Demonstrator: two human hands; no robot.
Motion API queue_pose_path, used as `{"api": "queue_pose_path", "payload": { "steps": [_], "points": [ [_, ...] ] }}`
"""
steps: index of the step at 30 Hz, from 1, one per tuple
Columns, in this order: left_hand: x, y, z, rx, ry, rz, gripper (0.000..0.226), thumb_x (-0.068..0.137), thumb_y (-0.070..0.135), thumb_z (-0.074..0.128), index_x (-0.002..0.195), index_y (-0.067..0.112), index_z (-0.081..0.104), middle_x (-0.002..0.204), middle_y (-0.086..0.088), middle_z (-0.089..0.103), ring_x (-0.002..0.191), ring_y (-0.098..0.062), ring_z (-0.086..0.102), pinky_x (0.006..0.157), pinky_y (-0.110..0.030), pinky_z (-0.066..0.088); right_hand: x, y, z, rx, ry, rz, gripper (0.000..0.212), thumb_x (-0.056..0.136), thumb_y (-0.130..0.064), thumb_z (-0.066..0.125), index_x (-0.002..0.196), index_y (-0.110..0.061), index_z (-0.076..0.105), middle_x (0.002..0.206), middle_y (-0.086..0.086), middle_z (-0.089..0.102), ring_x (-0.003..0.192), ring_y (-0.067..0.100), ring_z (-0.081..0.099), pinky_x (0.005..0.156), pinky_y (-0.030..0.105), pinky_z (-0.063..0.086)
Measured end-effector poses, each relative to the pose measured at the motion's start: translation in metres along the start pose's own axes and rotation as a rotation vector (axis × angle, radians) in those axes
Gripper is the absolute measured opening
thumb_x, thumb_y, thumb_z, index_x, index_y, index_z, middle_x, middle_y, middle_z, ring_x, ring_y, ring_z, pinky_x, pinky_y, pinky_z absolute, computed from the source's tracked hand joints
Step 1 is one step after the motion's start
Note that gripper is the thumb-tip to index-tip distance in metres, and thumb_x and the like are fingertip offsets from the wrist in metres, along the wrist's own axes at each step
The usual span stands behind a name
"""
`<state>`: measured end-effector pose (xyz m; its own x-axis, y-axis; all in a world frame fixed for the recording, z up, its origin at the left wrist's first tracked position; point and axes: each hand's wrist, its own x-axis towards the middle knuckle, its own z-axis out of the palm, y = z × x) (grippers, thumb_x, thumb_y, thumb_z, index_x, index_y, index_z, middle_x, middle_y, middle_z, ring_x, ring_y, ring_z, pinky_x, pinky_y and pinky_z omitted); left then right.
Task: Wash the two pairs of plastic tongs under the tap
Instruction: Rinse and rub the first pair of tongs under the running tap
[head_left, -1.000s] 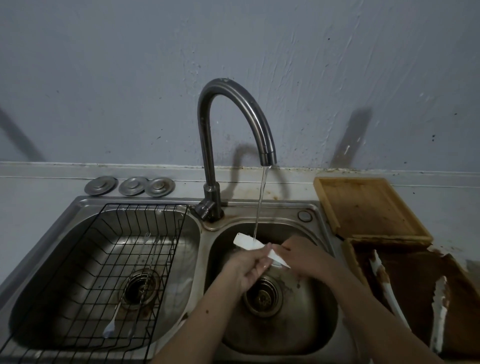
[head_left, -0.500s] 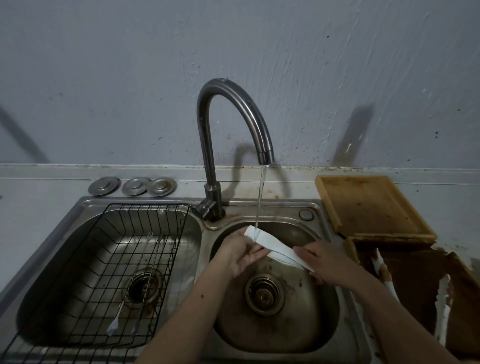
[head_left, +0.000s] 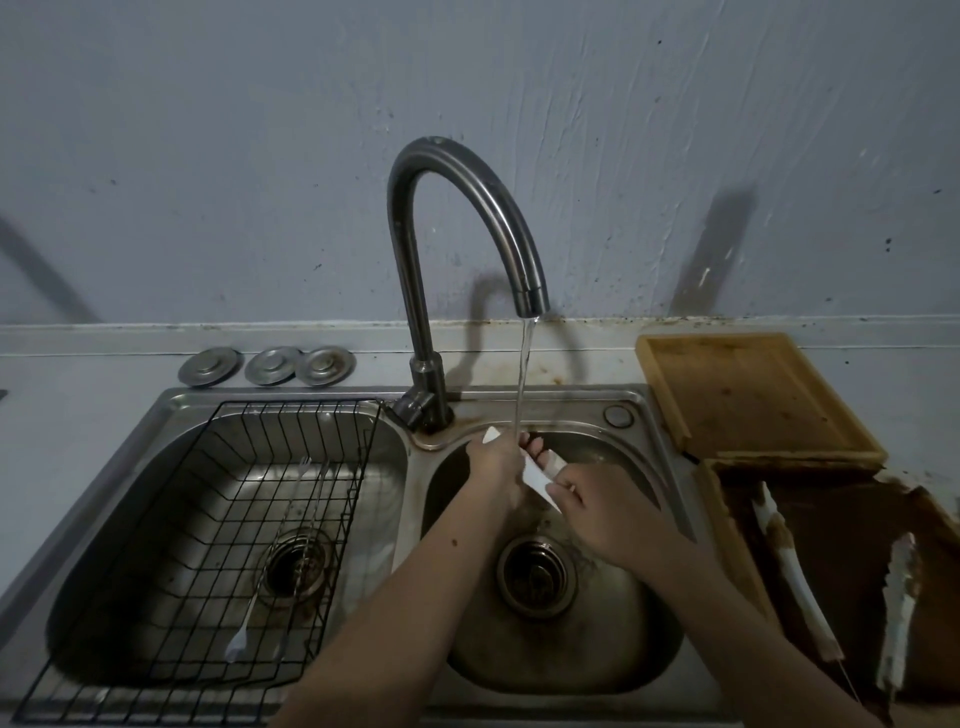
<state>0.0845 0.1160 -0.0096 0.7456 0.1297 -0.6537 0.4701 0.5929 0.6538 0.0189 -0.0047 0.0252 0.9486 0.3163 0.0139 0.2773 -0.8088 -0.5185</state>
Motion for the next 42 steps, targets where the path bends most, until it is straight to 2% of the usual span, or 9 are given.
{"api": "queue_pose_path", "payload": {
  "steps": [7, 13, 20, 26, 31, 34, 36, 39, 42],
  "points": [
    [-0.002, 0.011, -0.024, -0.087, -0.041, -0.005, 0.041, 0.096, 0.045, 0.036, 0.117, 0.01, 0.041, 0.072, -0.013, 0.071, 0.048, -0.02, 0.069, 0.039, -0.028, 0.052, -0.002, 0.021, -0.014, 0.094, 0.01, -0.002, 0.029, 0.084, -0.037, 0.062, 0.058, -0.024, 0.058, 0.051, -0.008, 0.049, 0.049, 0.002, 0.046, 0.05, 0.014, 0.032],
    [-0.018, 0.025, -0.024, -0.055, -0.154, 0.032, 0.034, 0.1, 0.012, 0.032, 0.132, -0.001, 0.04, 0.113, -0.015, 0.064, 0.068, -0.021, 0.07, 0.046, -0.033, 0.058, -0.002, 0.031, -0.008, 0.065, 0.061, 0.058, 0.039, 0.092, -0.034, 0.05, 0.054, -0.029, 0.04, 0.058, -0.007, 0.044, 0.056, 0.006, 0.043, 0.053, 0.024, 0.03],
    [-0.031, 0.028, -0.027, 0.17, -0.098, 0.269, 0.023, 0.096, 0.01, 0.045, 0.09, -0.003, 0.063, 0.073, -0.015, 0.065, 0.052, -0.018, 0.065, 0.04, -0.024, 0.047, -0.008, 0.024, 0.003, 0.007, 0.084, 0.104, 0.041, 0.087, -0.055, 0.044, 0.064, -0.021, 0.051, 0.056, -0.007, 0.047, 0.051, 0.006, 0.046, 0.049, 0.024, 0.035],
    [-0.025, 0.033, -0.034, 0.612, 0.043, 0.456, 0.018, 0.09, 0.01, 0.052, 0.087, -0.004, 0.063, 0.053, -0.007, 0.052, 0.044, -0.017, 0.048, 0.051, -0.027, 0.041, -0.009, 0.019, -0.009, -0.037, 0.095, 0.02, 0.032, 0.089, -0.051, 0.047, 0.066, -0.028, 0.045, 0.058, -0.006, 0.051, 0.054, 0.004, 0.05, 0.048, 0.021, 0.033],
    [-0.026, 0.044, -0.032, 0.216, 0.101, 0.133, 0.015, 0.084, 0.005, 0.062, 0.099, 0.004, 0.061, 0.083, -0.013, 0.063, 0.073, -0.024, 0.061, 0.061, -0.031, 0.055, -0.013, 0.011, -0.011, 0.113, -0.093, -0.01, 0.033, 0.072, -0.05, 0.07, 0.089, -0.03, 0.051, 0.068, -0.011, 0.056, 0.058, -0.004, 0.056, 0.048, 0.014, 0.04],
    [-0.028, 0.049, -0.035, 0.098, 0.02, 0.041, 0.02, 0.086, -0.012, 0.046, 0.079, 0.003, 0.057, 0.077, -0.012, 0.057, 0.066, -0.02, 0.053, 0.057, -0.029, 0.048, -0.018, 0.014, -0.009, -0.01, -0.258, -0.029, 0.095, 0.053, -0.052, 0.081, 0.132, -0.04, 0.03, 0.114, -0.018, 0.054, 0.095, -0.003, 0.056, 0.075, 0.018, 0.047],
    [-0.027, 0.047, -0.036, 0.103, -0.023, 0.046, 0.036, 0.086, -0.022, 0.027, 0.09, -0.001, 0.056, 0.081, -0.009, 0.052, 0.071, -0.016, 0.049, 0.064, -0.026, 0.042, -0.022, 0.014, -0.004, -0.149, -0.295, -0.066, 0.114, 0.054, -0.044, 0.083, 0.14, -0.043, 0.007, 0.132, -0.012, 0.043, 0.108, 0.009, 0.053, 0.084, 0.027, 0.047],
    [-0.024, 0.042, -0.037, 0.096, -0.127, -0.007, 0.046, 0.088, -0.018, 0.028, 0.122, 0.002, 0.051, 0.085, -0.009, 0.051, 0.086, -0.021, 0.055, 0.08, -0.035, 0.047, -0.022, 0.015, 0.0, -0.154, -0.212, -0.133, 0.093, 0.071, -0.027, 0.073, 0.138, -0.043, 0.012, 0.13, -0.007, 0.046, 0.102, 0.011, 0.056, 0.081, 0.03, 0.051],
    [-0.026, 0.045, -0.04, 0.357, -0.182, 0.031, 0.023, 0.095, 0.005, 0.042, 0.104, 0.004, 0.063, 0.084, -0.008, 0.058, 0.076, -0.019, 0.056, 0.068, -0.029, 0.048, -0.018, 0.02, -0.011, 0.003, -0.157, -0.12, 0.071, 0.076, -0.028, 0.067, 0.135, -0.041, 0.028, 0.108, -0.01, 0.056, 0.088, 0.004, 0.056, 0.075, 0.028, 0.052]
  ]
}}
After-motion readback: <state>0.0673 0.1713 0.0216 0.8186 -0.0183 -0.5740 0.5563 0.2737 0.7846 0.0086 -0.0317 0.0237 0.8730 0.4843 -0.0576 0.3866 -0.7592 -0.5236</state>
